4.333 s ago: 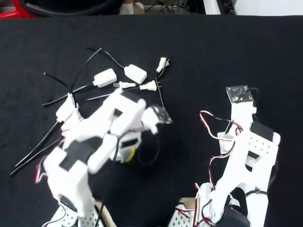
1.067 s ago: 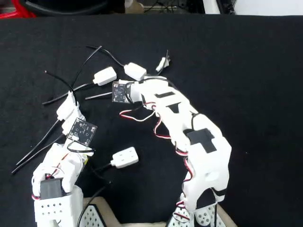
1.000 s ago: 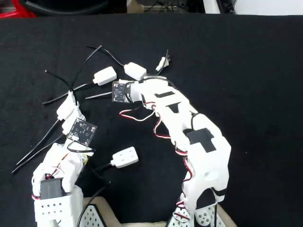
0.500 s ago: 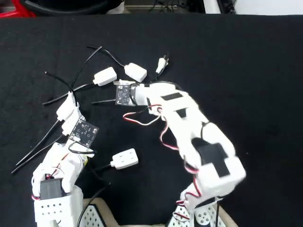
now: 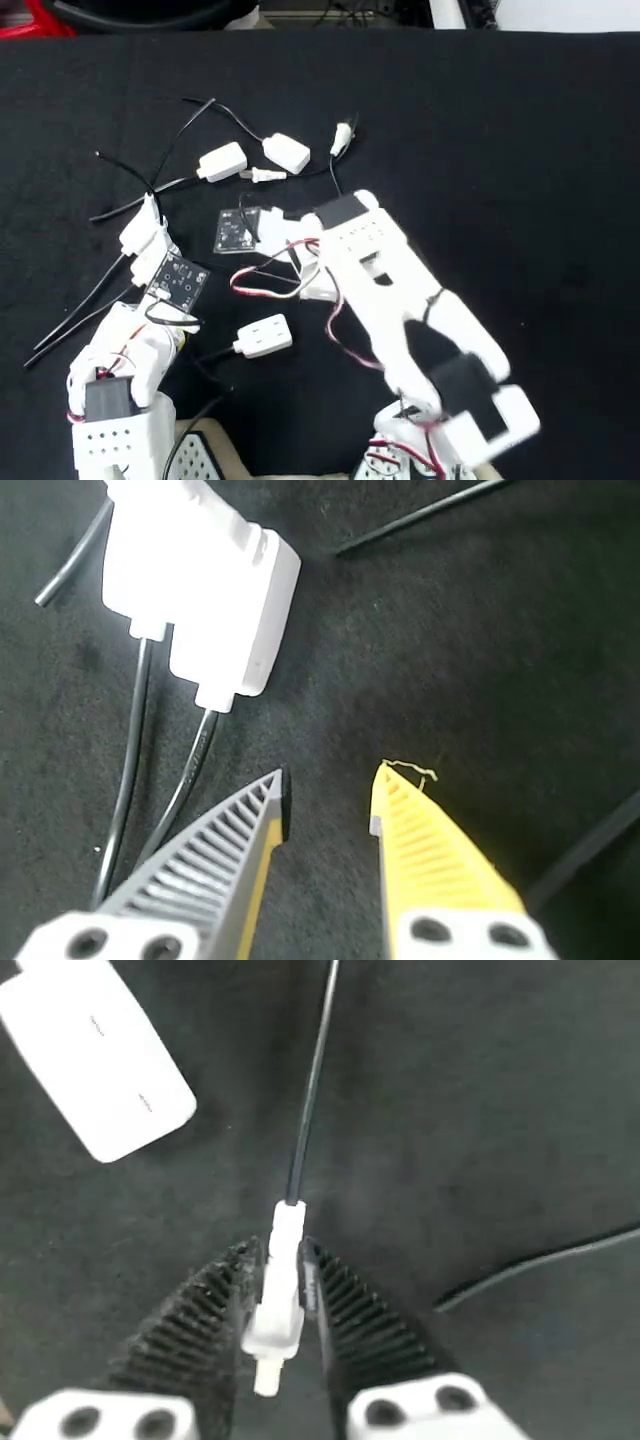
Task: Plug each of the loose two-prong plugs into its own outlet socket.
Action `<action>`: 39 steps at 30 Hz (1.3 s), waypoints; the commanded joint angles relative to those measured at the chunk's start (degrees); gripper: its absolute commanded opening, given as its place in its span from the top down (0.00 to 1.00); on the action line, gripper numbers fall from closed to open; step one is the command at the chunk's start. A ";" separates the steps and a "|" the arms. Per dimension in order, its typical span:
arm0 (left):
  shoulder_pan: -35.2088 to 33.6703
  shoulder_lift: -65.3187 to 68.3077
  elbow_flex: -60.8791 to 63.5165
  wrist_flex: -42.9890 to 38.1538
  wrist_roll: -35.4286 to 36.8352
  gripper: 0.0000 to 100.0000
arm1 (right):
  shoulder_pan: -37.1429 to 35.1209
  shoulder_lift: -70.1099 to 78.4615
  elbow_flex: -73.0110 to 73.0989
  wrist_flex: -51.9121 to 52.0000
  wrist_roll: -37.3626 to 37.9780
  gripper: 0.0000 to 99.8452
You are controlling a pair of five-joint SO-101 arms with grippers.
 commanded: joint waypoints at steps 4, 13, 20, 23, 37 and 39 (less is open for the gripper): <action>0.40 -0.26 -0.48 0.26 -0.53 0.85 | 1.41 12.97 -4.00 -8.97 2.29 0.89; 0.40 -0.26 -0.48 0.18 -0.53 0.85 | 6.42 19.21 -12.79 -2.20 7.65 0.90; 0.40 -0.26 -0.48 0.26 -0.53 0.85 | 5.10 20.26 -14.64 6.15 8.35 0.90; 0.40 -0.26 -0.48 0.26 -0.53 0.85 | 4.66 21.76 -16.31 9.58 7.91 0.90; 0.40 -0.26 -0.48 0.18 -0.53 0.85 | 4.31 34.24 -32.75 18.90 1.49 0.99; 0.40 -0.26 -0.48 0.09 -0.53 0.85 | 4.22 31.87 -33.01 20.48 1.41 0.99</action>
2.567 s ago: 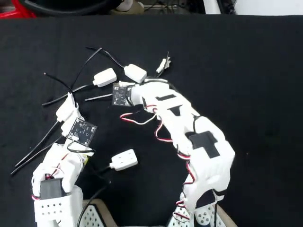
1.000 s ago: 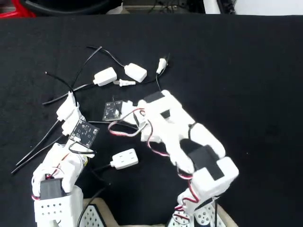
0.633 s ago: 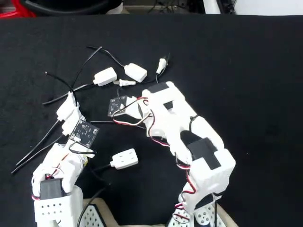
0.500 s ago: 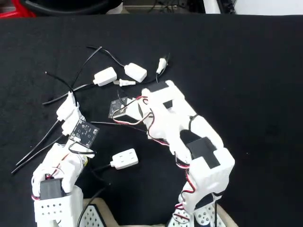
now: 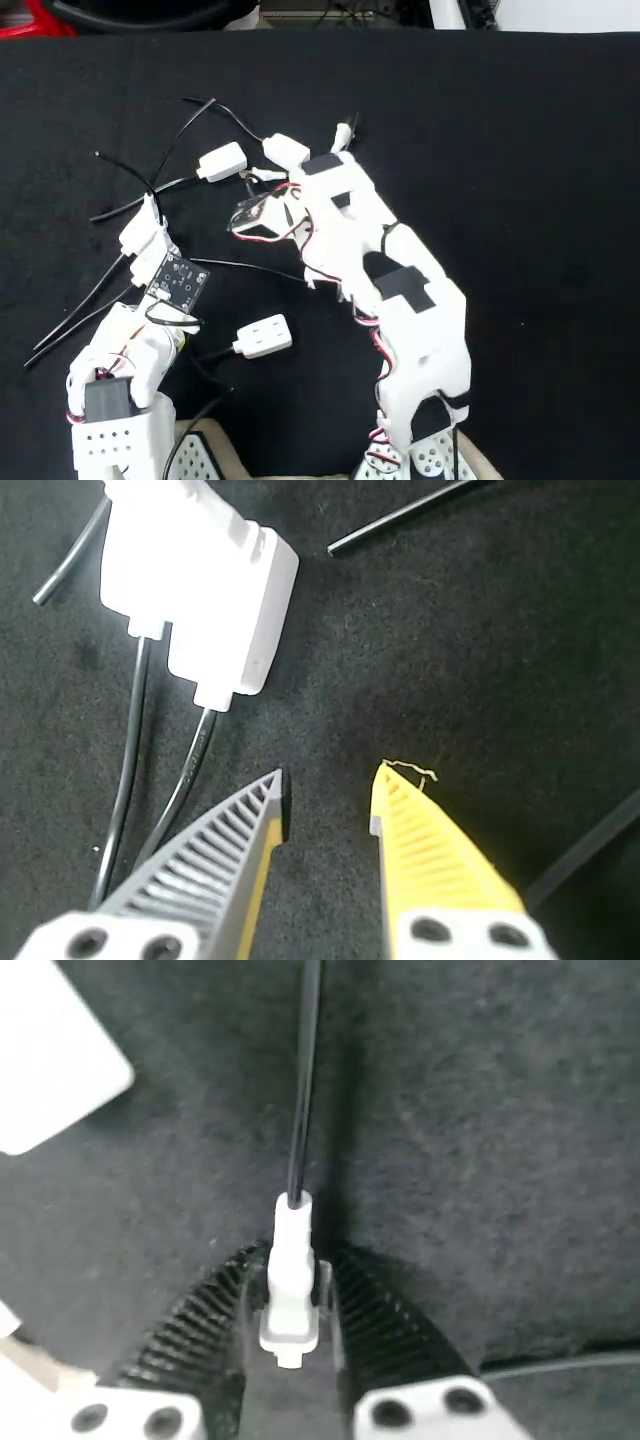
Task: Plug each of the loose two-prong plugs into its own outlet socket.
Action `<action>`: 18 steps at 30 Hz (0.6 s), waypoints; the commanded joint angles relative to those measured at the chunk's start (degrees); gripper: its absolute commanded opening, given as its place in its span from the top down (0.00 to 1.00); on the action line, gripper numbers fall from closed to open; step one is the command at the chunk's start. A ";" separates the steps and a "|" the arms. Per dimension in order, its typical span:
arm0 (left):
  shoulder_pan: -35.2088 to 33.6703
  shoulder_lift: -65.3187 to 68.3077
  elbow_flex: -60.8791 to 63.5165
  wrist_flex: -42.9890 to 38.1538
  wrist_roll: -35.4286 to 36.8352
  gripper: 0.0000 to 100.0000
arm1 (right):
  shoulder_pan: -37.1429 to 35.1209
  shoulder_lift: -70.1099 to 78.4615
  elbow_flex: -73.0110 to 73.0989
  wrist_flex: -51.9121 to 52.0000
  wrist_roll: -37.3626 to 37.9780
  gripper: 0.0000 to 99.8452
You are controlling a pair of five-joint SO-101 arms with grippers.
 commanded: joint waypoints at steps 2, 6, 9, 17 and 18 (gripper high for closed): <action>0.40 -0.18 -0.40 0.09 -0.53 0.85 | -0.88 -6.64 -3.21 5.27 -2.11 0.99; 0.40 -0.18 -0.40 0.26 -0.53 0.85 | -0.79 -17.80 0.13 7.56 -7.03 0.99; 0.40 -0.18 -0.40 0.35 -0.26 0.85 | -0.79 -28.26 4.79 7.56 -9.41 0.99; 1.01 -0.44 -1.45 -0.79 3.34 0.85 | -0.97 -59.82 15.87 6.07 -19.87 0.99; 1.01 -0.44 -2.42 -2.11 5.98 0.85 | -1.49 -63.69 17.54 4.75 -22.07 0.99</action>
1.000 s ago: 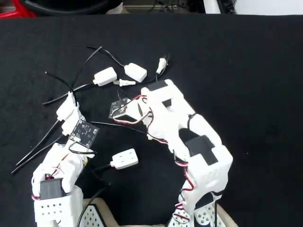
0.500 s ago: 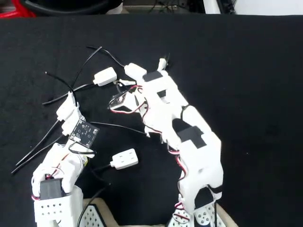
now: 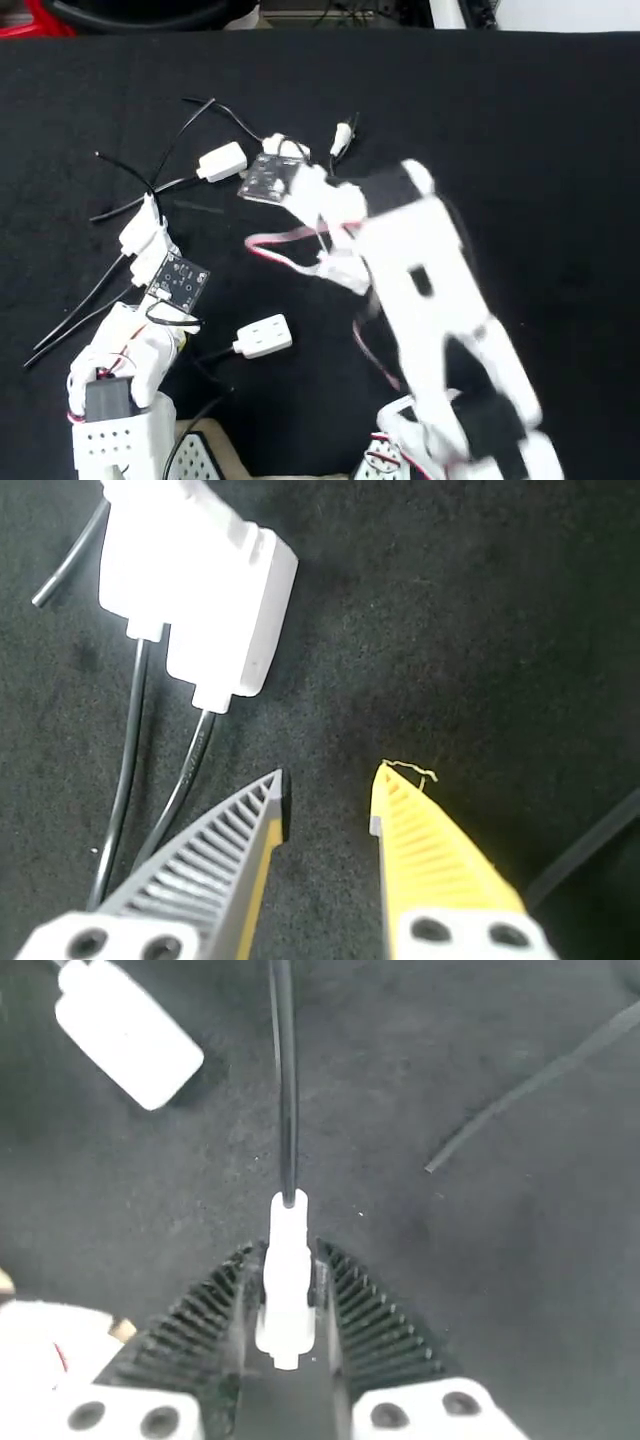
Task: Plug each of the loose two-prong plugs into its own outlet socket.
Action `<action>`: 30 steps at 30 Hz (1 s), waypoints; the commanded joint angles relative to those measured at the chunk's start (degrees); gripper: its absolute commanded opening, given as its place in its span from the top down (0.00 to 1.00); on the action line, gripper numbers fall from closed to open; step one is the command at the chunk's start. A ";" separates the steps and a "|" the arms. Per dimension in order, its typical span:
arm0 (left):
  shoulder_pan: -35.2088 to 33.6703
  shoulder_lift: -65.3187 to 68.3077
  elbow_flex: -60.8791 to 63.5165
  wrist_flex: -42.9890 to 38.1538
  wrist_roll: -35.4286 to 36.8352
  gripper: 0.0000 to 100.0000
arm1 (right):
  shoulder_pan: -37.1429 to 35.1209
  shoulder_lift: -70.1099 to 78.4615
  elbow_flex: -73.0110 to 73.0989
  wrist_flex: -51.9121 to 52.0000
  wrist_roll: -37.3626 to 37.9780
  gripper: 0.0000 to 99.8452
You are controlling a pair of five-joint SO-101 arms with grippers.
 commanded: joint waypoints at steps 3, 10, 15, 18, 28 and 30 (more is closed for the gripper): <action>0.48 -0.44 -5.49 -8.44 15.56 0.85 | -5.19 -26.95 9.89 -5.71 -12.13 0.99; 6.99 -0.35 -13.23 -22.77 39.82 0.84 | -20.66 -38.02 28.62 -22.15 -17.67 0.99; 18.07 -0.35 -19.21 -22.42 40.79 0.84 | -23.65 -36.00 35.03 -32.53 -17.76 0.99; 25.27 -0.35 -21.58 -19.52 40.70 0.84 | -23.82 -34.51 35.56 -34.81 -17.76 0.99; 29.32 -0.26 -21.49 -16.44 40.62 0.77 | -23.47 -34.24 36.53 -34.99 -21.45 0.99; 27.12 -0.26 -21.49 -13.89 40.53 0.77 | -22.24 -34.24 36.70 -34.55 -24.79 0.99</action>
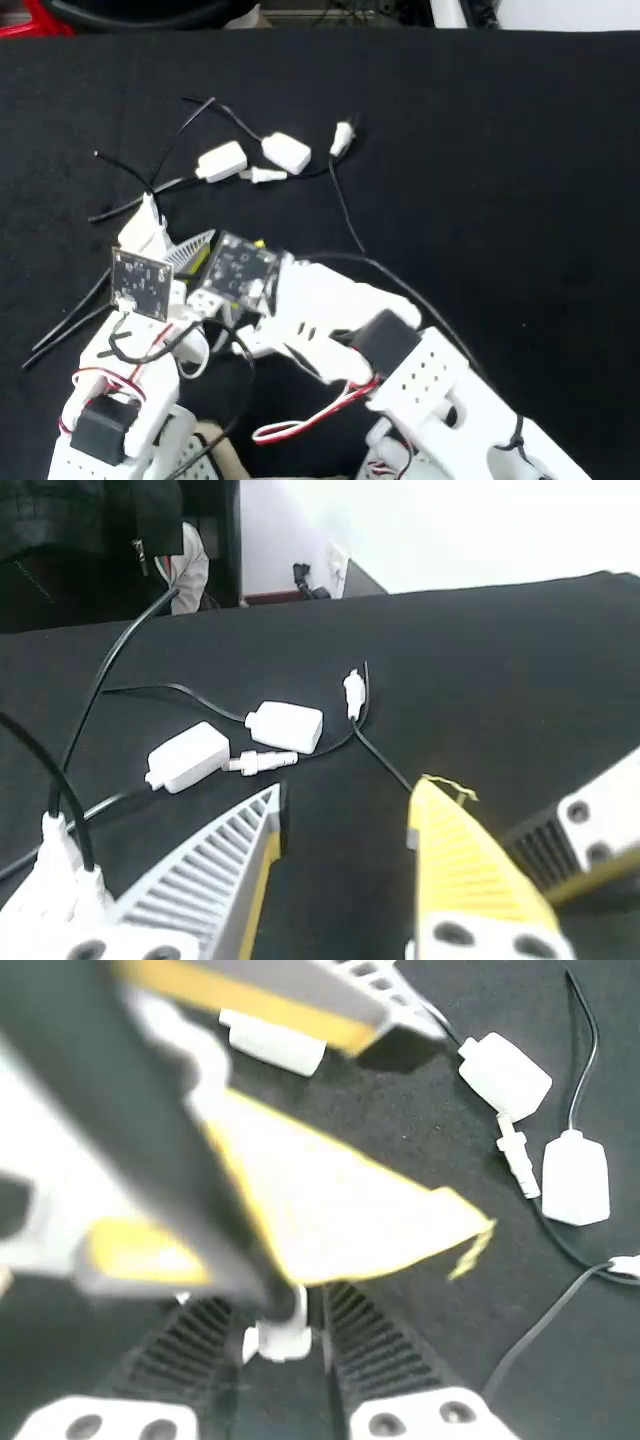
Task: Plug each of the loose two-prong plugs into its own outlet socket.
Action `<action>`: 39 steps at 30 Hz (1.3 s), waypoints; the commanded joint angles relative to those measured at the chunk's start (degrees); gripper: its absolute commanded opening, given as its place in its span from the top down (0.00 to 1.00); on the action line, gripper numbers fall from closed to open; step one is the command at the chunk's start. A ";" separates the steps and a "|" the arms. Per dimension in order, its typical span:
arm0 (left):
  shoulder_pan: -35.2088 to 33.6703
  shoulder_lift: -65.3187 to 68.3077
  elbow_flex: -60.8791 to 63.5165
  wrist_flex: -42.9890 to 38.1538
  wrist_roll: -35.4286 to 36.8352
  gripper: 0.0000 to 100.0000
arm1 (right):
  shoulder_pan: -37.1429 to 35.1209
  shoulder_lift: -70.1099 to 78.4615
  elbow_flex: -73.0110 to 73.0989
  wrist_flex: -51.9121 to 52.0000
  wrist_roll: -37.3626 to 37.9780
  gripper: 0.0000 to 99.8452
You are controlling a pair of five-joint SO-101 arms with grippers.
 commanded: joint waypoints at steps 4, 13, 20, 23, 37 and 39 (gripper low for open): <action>-11.65 -0.09 -4.53 7.56 -5.45 0.77 | 9.41 0.22 0.13 0.00 -11.25 0.99; -15.78 7.03 1.01 11.69 -20.57 0.77 | 29.54 -0.66 -4.62 2.55 -11.78 0.99; -6.81 33.67 -10.95 12.92 -33.67 0.76 | 40.18 -1.45 -0.48 -5.89 -11.87 0.99; -3.47 46.24 -15.16 13.19 -43.08 0.72 | 41.32 -1.45 0.31 -6.68 -11.69 0.99; 6.90 70.42 -21.93 6.86 -38.77 0.70 | 41.67 -1.45 0.31 -6.42 -11.52 0.99; 6.46 72.09 -20.18 1.76 -37.45 0.70 | 41.67 -1.45 0.31 -6.42 -11.52 0.99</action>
